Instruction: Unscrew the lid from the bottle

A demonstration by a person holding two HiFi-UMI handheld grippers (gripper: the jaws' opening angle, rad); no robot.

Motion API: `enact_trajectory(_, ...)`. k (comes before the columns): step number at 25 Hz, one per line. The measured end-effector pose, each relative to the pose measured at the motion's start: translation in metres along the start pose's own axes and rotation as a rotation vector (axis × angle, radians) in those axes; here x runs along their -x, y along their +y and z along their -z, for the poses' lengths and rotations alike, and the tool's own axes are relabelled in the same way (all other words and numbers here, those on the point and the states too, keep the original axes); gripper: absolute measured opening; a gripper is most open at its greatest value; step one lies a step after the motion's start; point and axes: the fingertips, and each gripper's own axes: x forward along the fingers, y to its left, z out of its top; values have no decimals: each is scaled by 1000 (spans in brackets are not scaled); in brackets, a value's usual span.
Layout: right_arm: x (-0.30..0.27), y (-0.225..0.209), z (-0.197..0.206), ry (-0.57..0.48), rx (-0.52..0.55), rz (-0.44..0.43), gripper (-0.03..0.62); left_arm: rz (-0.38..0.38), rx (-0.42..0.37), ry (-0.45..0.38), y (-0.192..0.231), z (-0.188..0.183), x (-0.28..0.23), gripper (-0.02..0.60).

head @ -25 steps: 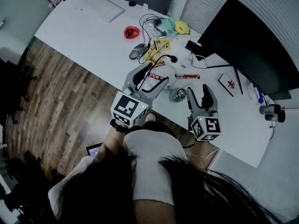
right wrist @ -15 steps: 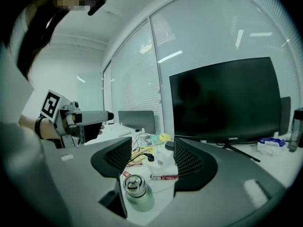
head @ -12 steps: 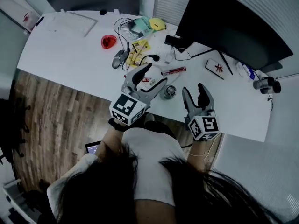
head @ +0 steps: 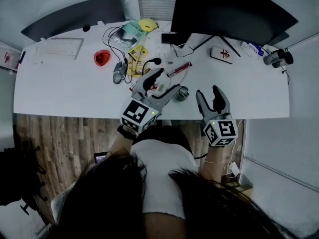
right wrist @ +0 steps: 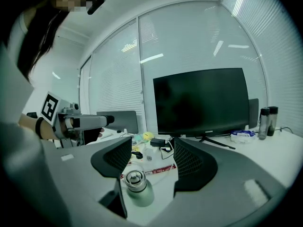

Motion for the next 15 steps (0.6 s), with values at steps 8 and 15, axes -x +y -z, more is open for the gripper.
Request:
enact_trajectory(8, 13, 3, -9, -29, 13, 19, 250, 44, -5, -16, -7, 2, 2, 313)
enact_trajectory(15, 14, 0, -3, -28, 4, -11, 250, 77, -18, -5, -22, 15, -5, 325)
